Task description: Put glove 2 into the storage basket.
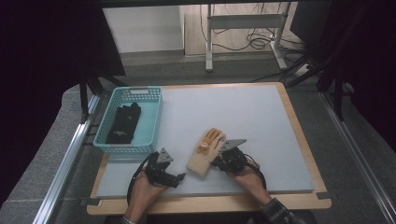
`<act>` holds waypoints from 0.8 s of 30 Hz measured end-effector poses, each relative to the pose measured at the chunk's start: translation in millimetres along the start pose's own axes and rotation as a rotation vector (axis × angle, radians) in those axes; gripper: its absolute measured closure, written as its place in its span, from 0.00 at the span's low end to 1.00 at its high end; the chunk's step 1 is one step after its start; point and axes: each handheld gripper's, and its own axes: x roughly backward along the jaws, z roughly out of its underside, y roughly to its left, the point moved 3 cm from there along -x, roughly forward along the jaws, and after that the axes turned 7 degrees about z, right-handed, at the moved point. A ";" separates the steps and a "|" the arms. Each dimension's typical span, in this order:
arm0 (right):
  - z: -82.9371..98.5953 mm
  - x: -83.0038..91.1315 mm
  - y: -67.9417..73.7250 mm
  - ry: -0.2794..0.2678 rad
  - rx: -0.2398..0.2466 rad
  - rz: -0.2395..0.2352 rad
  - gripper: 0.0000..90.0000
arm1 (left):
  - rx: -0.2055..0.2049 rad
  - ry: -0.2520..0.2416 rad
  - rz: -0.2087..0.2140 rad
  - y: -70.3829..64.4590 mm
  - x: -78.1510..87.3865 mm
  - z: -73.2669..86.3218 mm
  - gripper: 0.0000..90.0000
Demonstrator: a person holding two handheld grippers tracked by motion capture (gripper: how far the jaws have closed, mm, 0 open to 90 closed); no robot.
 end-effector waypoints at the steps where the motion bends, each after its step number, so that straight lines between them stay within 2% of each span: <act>1: -1.5 -1.8 0.6 -0.002 0.002 0.000 0.87 | 0.000 0.000 0.000 0.0 0.0 0.0 0.02; 7: -6.0 -7.5 3.3 -0.008 0.002 -0.003 0.87 | 0.001 -0.003 0.001 0.0 -0.3 0.2 0.01; 12: -3.2 -1.5 2.0 -0.001 0.015 0.005 0.79 | 0.003 -0.006 0.003 0.3 -0.2 0.4 0.01; 14: -0.6 4.1 -1.3 -0.009 0.005 0.015 0.75 | 0.004 -0.006 0.004 0.4 -0.2 0.5 0.01; 19: 6.3 19.5 -17.3 -0.029 -0.016 0.075 0.65 | 0.004 -0.006 0.004 0.3 -0.3 0.5 0.01; 24: 14.6 35.6 -37.8 -0.042 -0.046 0.156 0.52 | 0.005 -0.006 0.004 0.4 -0.3 0.5 0.01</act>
